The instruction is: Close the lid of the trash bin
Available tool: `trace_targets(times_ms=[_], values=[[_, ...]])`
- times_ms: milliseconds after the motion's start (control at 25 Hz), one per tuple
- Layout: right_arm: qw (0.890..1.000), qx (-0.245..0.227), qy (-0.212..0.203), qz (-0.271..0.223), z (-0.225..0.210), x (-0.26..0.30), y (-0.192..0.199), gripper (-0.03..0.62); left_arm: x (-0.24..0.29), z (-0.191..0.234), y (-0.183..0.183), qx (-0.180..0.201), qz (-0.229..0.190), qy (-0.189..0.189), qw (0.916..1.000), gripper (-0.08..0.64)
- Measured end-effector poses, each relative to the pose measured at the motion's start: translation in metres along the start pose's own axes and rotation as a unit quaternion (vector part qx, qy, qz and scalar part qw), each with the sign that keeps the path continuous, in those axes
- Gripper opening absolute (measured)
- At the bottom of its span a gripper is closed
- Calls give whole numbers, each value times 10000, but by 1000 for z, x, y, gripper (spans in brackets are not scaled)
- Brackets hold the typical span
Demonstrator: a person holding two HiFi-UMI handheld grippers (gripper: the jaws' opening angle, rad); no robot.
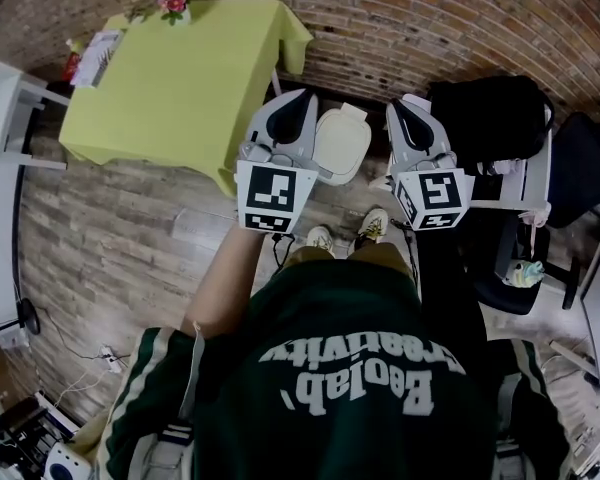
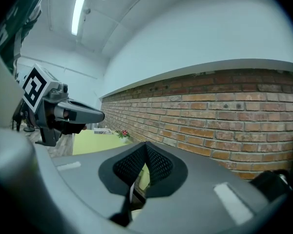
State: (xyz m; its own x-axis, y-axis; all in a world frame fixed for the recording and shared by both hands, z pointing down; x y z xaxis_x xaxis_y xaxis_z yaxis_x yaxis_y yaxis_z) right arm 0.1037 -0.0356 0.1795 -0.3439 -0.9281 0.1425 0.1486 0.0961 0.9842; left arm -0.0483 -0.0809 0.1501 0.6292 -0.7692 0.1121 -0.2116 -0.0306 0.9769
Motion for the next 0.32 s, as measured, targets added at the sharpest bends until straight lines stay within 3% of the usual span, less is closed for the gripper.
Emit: trace_targets(times_ms=[320], values=[[10000,-41,-12,-50,-4,-2,-3,11,2,-7,-1,57,11,32,10000,3]])
Point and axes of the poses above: the fingertips, and each gripper's own axes: x forward along the fingers, z to its left, y out of its underside, the point moved 4 cm from there along -x, backward along the fingers, and after that the axes turned 9 degrees about -y, right-handed, at the moved point
